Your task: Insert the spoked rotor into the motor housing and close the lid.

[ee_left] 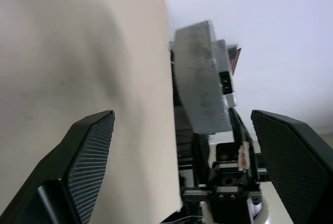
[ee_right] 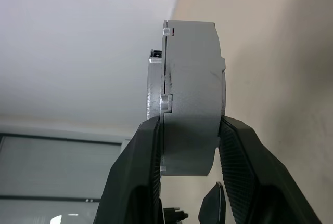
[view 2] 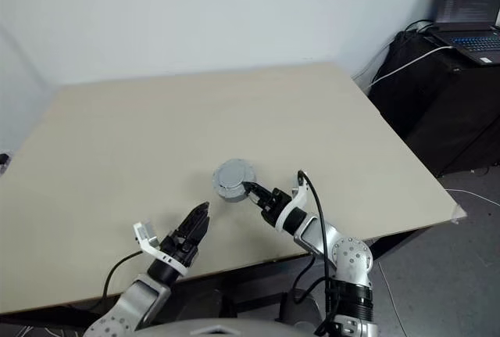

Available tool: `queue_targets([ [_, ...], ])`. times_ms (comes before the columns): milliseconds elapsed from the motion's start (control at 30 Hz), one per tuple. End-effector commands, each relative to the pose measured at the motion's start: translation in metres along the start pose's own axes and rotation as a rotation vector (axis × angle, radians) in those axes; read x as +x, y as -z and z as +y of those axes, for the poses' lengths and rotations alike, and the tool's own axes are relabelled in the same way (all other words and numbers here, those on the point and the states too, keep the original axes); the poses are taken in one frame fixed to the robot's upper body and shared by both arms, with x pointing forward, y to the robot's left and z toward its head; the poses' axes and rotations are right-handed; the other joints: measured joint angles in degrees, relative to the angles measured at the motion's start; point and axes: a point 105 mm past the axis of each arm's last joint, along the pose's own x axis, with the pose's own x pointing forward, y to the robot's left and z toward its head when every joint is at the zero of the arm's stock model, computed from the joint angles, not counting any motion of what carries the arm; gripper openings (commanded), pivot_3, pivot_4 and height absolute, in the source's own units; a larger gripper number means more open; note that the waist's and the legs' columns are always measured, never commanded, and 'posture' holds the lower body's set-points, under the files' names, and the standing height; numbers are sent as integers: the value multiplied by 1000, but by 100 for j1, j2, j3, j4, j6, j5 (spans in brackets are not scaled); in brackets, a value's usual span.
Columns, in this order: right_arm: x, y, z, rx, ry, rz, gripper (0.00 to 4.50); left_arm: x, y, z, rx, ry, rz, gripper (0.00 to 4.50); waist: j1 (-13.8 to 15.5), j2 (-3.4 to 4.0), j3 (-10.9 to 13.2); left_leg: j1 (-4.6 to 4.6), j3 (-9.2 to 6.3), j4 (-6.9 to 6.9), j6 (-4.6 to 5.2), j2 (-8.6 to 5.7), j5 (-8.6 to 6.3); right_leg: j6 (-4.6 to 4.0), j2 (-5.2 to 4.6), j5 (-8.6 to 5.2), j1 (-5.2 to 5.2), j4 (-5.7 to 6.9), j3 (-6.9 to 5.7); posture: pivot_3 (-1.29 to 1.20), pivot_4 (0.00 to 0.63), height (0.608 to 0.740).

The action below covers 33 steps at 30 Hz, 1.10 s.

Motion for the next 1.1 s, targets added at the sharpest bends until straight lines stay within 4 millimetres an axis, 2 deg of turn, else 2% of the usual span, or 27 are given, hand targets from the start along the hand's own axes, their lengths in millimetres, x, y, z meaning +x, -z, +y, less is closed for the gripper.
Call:
queue_targets([
  [33,8,13,32,-22,-134,49,1290,20,12,-28,-132,156,-51,4482,-1,0,0,0,0,0,0,0,0,0,0,0,0,0,0,0,0,740],
  [267,4,28,31,-7,-130,121,1290,23,9,-31,-163,189,-73,4482,0,-1,-1,-1,-2,1,0,1,0,0,1,0,0,0,-1,0,0,740],
  [767,-5,35,33,24,-149,168,1290,24,12,-34,-198,200,-83,4482,4,-2,-1,-3,-3,6,0,0,0,1,2,1,2,0,-1,0,0,740],
  [900,-6,36,32,31,-150,172,1290,25,14,-35,-206,200,-71,3619,4,-3,-1,-3,-3,7,0,0,0,3,2,1,2,0,-1,0,0,740],
  [1033,-7,37,32,39,-152,175,1290,25,15,-35,-212,200,-64,2269,7,-4,-1,-4,-4,8,1,0,0,3,3,1,2,0,-1,0,0,740],
  [1100,-7,37,32,42,-153,176,1290,26,15,-35,-215,200,-63,2125,6,-4,-2,-4,-5,10,1,0,0,3,3,2,2,0,-2,0,0,740],
])
